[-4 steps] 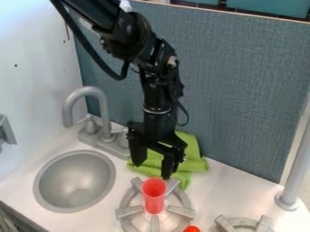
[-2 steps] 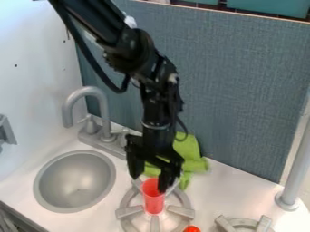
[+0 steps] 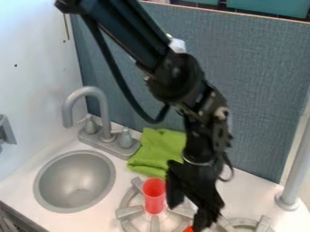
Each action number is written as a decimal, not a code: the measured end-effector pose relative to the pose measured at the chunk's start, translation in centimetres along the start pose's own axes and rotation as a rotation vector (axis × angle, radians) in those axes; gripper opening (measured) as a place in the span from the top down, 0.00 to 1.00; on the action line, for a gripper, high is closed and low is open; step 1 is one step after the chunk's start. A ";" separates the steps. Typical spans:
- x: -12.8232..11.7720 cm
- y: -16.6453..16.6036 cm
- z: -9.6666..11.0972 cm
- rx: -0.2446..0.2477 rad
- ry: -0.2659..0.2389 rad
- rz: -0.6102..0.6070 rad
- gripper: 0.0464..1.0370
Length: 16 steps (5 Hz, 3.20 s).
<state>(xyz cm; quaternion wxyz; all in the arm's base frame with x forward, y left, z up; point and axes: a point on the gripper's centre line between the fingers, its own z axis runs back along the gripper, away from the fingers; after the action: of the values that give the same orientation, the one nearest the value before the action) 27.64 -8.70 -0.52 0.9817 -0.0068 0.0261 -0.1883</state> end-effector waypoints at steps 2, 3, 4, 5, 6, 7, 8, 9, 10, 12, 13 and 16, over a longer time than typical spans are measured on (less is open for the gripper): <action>2.2 -5.4 0.0 0.006 -0.060 -0.267 0.04; 2.9 -6.7 -1.1 0.021 -0.051 -0.306 0.04; 3.9 -7.2 -2.8 0.029 -0.031 -0.324 0.04; 5.1 -7.5 -4.1 0.042 -0.024 -0.333 0.04; 6.3 -8.1 -5.0 0.074 -0.023 -0.336 0.04; 7.0 -7.7 -6.2 0.115 0.014 -0.309 0.04; 7.6 -7.1 -7.8 0.160 0.066 -0.279 0.08; 7.4 -7.1 -7.9 0.160 0.068 -0.269 0.32; 7.2 -7.0 -7.8 0.126 0.052 -0.250 0.46; 4.7 -4.9 -5.2 0.052 -0.012 -0.165 0.64; 2.6 -3.1 -3.2 0.050 -0.073 -0.078 0.73; -6.5 8.7 -4.1 0.053 0.124 0.460 0.84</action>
<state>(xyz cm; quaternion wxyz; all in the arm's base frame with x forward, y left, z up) 24.63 1.77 -4.46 0.9951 0.0369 0.0822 0.0395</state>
